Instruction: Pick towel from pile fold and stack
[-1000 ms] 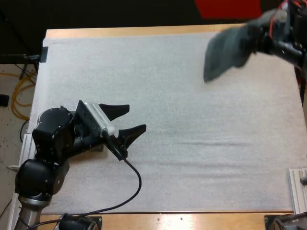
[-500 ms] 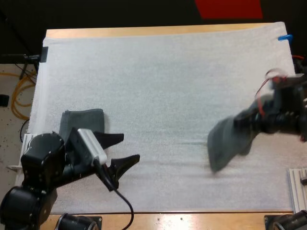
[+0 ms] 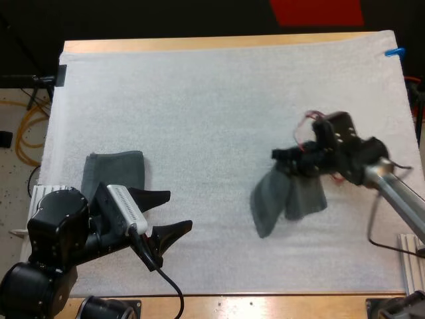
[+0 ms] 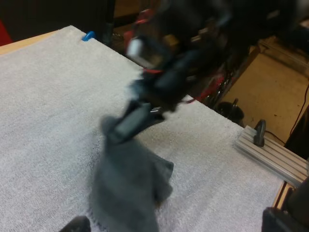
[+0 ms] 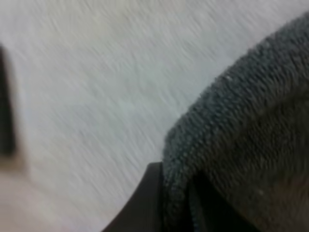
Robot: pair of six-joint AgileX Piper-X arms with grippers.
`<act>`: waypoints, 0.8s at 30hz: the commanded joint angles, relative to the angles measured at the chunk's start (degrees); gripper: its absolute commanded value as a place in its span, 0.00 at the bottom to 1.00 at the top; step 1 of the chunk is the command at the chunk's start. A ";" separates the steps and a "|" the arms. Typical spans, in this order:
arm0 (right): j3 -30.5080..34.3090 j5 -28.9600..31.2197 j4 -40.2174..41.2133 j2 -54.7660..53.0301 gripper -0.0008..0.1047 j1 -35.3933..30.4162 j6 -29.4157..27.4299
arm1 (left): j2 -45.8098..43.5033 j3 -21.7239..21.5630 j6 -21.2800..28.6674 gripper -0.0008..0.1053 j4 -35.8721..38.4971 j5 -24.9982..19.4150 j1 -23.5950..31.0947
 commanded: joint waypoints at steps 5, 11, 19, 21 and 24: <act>-7.56 -3.85 -17.63 10.42 0.05 0.14 3.92 | -0.28 -0.37 0.33 0.64 -0.14 0.22 -0.27; -17.64 -3.88 -18.45 17.90 0.58 0.14 3.38 | -0.28 -0.37 0.33 0.64 -0.14 0.22 -0.27; -21.27 -5.89 -8.40 16.55 0.67 0.14 -5.53 | -0.28 -0.37 0.40 0.64 -0.14 0.16 -0.27; -21.27 -4.90 -2.45 15.14 0.62 0.14 -9.69 | -0.15 -0.37 0.84 0.64 -0.14 -0.25 -0.27; -21.27 2.37 12.33 12.09 0.59 0.14 -19.50 | 0.25 -0.37 1.95 0.64 -0.14 -2.86 -0.27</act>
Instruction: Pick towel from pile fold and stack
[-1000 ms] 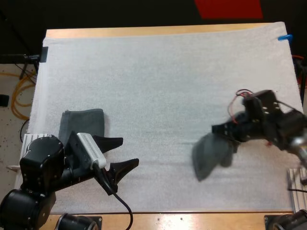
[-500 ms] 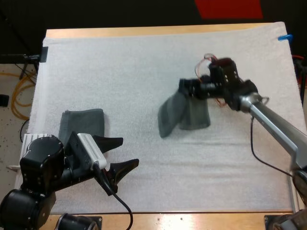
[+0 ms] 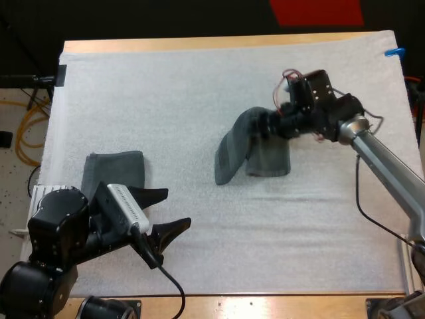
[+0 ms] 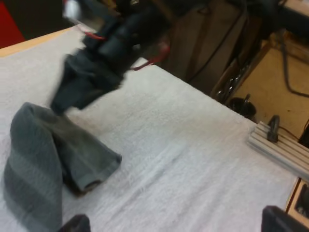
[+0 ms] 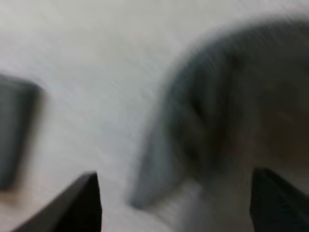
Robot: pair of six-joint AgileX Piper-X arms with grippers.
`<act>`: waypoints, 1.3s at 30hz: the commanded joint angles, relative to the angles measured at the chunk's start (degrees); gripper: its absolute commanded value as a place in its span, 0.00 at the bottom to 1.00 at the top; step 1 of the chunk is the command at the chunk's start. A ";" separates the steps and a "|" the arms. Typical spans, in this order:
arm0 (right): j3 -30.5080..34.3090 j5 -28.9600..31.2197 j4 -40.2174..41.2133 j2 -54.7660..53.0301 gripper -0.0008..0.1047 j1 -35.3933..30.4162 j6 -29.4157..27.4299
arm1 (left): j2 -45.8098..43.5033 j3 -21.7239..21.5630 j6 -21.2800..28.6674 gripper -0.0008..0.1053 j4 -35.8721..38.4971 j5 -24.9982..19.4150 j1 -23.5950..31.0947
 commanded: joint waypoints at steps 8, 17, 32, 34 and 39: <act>4.43 10.23 11.67 -2.20 0.59 0.03 -6.00 | 3.08 -0.20 0.65 0.64 -0.18 -0.66 -0.27; 14.74 5.93 -0.20 0.31 0.59 0.03 1.75 | 2.95 -0.20 0.54 0.64 0.65 0.34 -0.27; 16.00 4.89 -7.34 6.81 0.37 -1.94 10.90 | 2.95 -0.20 0.54 0.64 2.39 1.08 -0.27; 16.00 5.01 -7.20 6.81 0.22 -2.42 10.84 | 2.95 -0.20 0.54 0.64 2.38 1.08 -0.27; 16.00 5.22 -6.97 6.81 0.01 -3.47 8.41 | 2.95 -0.20 0.54 0.64 2.38 1.08 -0.27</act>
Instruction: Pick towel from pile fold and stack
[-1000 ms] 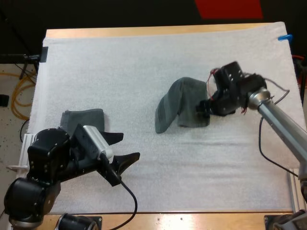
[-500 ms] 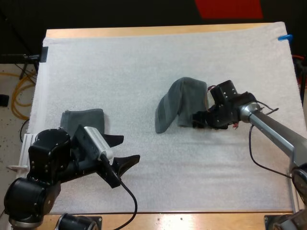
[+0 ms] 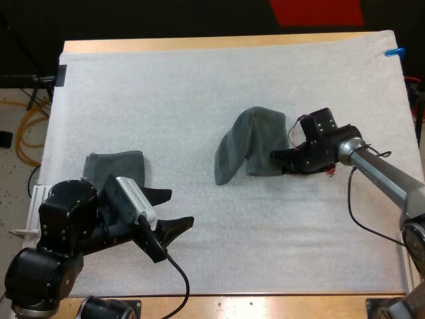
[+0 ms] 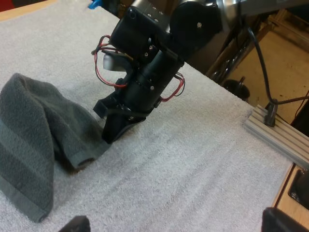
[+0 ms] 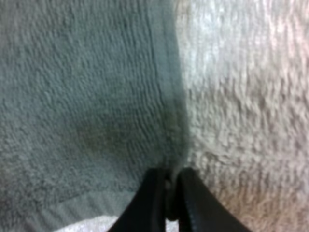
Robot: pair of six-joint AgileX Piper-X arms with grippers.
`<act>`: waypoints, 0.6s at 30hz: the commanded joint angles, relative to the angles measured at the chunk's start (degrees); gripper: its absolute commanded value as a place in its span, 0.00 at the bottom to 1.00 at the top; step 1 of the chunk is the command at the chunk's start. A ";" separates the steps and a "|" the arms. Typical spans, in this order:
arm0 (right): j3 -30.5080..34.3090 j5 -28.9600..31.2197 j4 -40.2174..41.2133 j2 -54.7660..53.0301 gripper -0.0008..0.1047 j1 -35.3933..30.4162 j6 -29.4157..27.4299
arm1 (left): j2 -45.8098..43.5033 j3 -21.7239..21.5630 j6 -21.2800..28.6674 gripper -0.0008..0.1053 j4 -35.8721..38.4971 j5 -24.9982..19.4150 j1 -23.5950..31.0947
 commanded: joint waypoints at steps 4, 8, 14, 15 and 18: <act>0.25 0.31 2.57 -0.36 0.01 -0.11 -4.10 | -0.37 -0.20 -0.18 0.64 0.21 0.43 -0.27; 0.25 0.38 4.56 -3.53 0.01 -0.11 -8.13 | -0.37 -0.20 -0.06 0.64 0.21 0.43 -0.27; 0.25 3.62 2.87 -11.67 0.01 -0.11 -8.74 | -0.37 -0.20 0.08 0.64 0.21 0.43 -0.27; 0.25 4.15 2.47 -13.67 0.01 -0.11 -8.74 | -0.37 -0.20 0.39 0.64 0.21 0.43 -0.27; 0.25 5.83 1.94 -18.70 0.01 -0.11 -8.74 | -0.37 -0.20 0.39 0.64 0.21 0.43 -0.27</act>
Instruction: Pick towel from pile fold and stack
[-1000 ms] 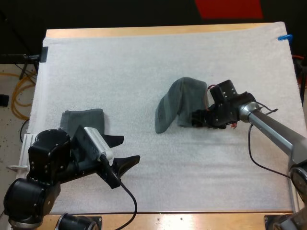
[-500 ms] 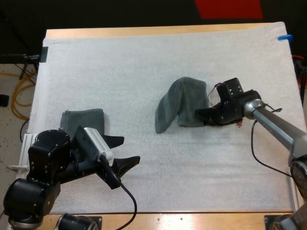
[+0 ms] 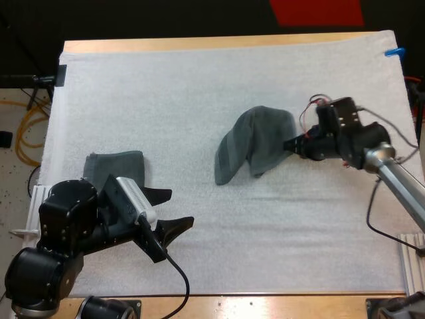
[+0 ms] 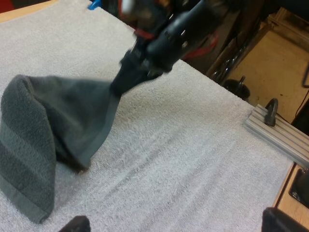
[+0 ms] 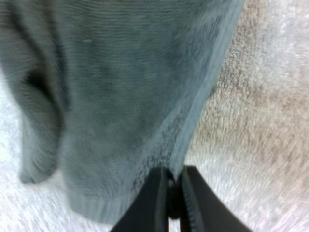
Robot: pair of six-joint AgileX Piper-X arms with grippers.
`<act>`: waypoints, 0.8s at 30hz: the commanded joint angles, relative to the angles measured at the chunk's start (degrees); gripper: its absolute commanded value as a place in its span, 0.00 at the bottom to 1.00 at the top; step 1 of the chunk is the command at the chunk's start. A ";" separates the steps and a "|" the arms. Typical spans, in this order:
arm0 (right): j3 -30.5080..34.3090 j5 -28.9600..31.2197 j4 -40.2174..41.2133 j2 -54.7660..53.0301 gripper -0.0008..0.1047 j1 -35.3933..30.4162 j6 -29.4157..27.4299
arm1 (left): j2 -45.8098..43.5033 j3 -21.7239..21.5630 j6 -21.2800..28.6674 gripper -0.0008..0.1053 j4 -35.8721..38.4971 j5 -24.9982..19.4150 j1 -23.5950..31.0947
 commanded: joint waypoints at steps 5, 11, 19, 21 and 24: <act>-0.14 5.82 -0.59 -7.36 0.01 -0.10 -0.87 | -0.37 -0.20 0.05 0.64 0.04 0.43 -0.27; -0.30 14.91 -0.59 -13.95 0.01 -0.10 -4.99 | -0.37 -0.20 0.05 0.64 -0.29 0.43 -0.27; -1.65 32.80 0.49 -20.95 0.01 -0.10 -15.42 | -0.37 -0.20 0.05 0.64 -0.29 0.43 -0.27; -2.88 36.40 0.88 -21.86 0.01 -0.10 -18.27 | -0.37 -0.20 0.05 0.64 -0.39 0.43 -0.27; -5.04 36.78 1.17 -22.57 0.01 -0.09 -19.69 | -0.37 -0.20 0.05 0.64 -0.83 0.43 -0.27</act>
